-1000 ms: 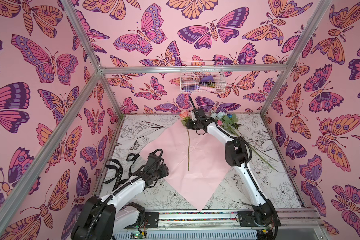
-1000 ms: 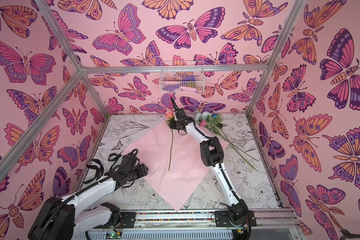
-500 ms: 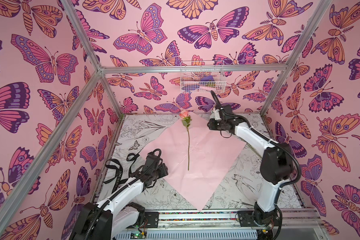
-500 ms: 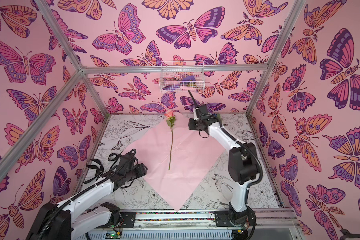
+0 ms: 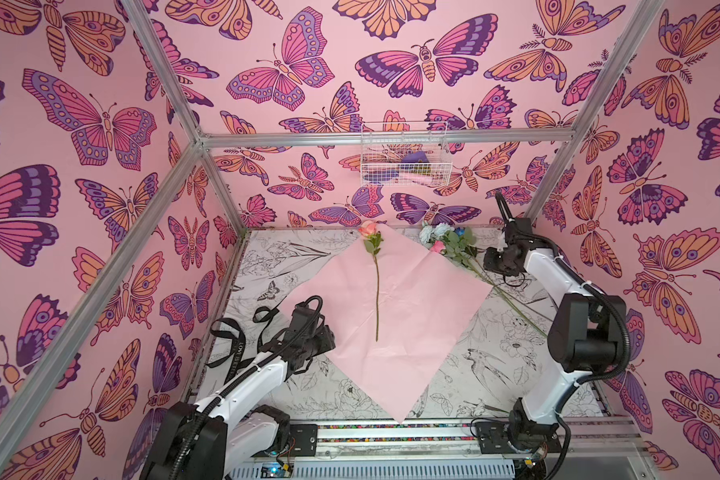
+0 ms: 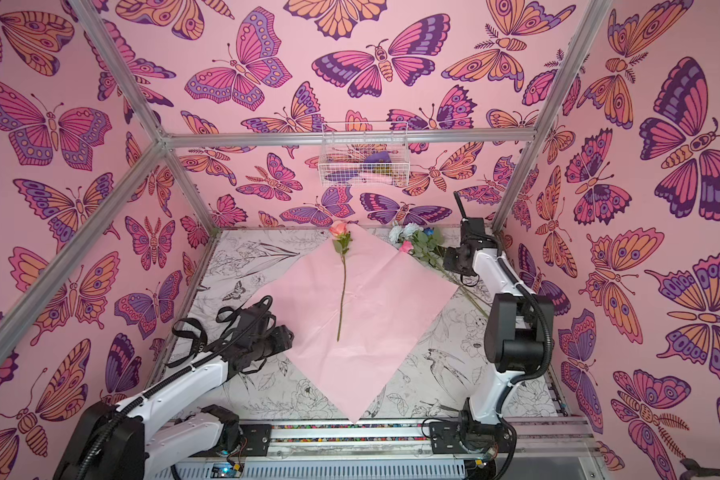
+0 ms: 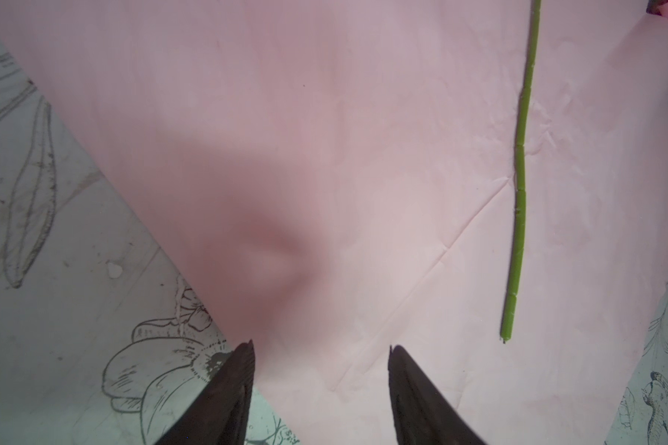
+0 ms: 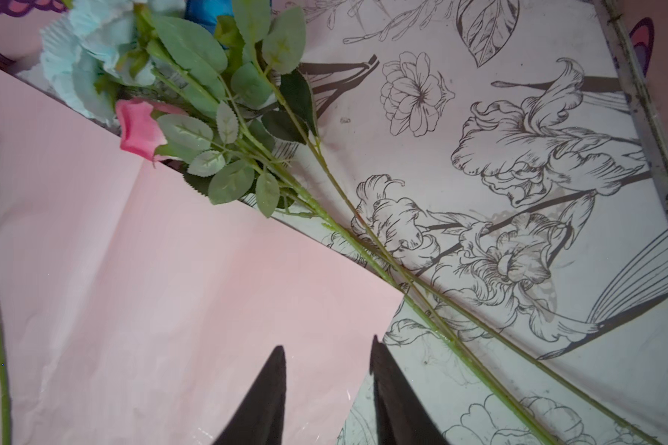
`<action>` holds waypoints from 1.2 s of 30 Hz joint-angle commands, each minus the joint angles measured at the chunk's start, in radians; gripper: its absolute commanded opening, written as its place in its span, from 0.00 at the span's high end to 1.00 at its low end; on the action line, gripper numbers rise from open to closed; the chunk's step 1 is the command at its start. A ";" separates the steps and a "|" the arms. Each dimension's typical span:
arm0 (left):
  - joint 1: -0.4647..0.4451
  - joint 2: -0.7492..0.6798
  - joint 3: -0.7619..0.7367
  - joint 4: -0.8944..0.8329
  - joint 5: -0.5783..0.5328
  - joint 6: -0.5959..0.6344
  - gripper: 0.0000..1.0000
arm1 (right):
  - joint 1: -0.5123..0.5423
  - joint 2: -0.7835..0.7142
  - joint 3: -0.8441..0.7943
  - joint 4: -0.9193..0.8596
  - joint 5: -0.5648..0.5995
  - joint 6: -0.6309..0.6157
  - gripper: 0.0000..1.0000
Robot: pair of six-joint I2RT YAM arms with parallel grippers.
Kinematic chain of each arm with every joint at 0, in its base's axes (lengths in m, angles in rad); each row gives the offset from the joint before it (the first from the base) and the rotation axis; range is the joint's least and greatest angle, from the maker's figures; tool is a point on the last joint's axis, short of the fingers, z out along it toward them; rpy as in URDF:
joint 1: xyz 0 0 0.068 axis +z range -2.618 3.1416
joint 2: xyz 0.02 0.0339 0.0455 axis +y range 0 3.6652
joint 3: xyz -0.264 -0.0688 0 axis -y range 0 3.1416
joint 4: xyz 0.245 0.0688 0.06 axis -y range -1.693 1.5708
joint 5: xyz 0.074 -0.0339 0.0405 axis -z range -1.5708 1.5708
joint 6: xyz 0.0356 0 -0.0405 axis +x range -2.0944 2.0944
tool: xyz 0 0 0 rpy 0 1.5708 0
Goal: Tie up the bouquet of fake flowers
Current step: 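Move the right gripper back to the flower bunch and grasp a stem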
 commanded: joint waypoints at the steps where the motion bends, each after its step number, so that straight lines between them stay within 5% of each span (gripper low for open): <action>1: 0.010 0.003 0.018 -0.032 -0.017 0.014 0.42 | -0.002 0.103 0.107 -0.104 0.056 -0.097 0.62; 19: 0.019 0.068 0.079 -0.049 -0.067 0.068 0.42 | -0.003 0.396 0.372 -0.196 0.084 -0.156 0.64; 36: 0.020 0.330 0.219 -0.047 -0.048 0.159 0.42 | -0.004 0.492 0.441 -0.215 0.108 -0.173 0.75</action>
